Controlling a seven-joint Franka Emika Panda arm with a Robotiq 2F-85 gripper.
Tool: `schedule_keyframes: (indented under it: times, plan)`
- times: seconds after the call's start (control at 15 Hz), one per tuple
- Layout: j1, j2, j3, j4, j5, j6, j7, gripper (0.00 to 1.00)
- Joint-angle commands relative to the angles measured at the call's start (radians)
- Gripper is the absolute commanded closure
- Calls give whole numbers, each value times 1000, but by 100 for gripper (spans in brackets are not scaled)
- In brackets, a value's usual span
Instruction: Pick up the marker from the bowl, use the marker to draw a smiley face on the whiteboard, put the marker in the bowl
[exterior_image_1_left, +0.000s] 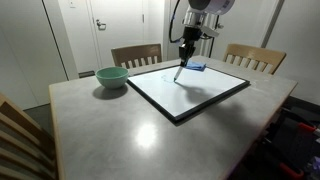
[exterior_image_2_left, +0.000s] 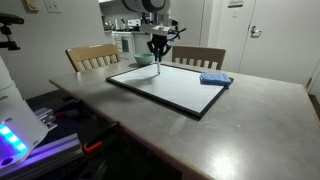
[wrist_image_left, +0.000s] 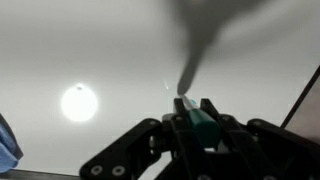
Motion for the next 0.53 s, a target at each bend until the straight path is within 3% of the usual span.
schedule_keyframes:
  times: [0.0,0.47]
  plan:
    - [-17,-3,-4,-17,7,-17,-44,95]
    - [-30,9,-19,-11,-3,-5,-71,95]
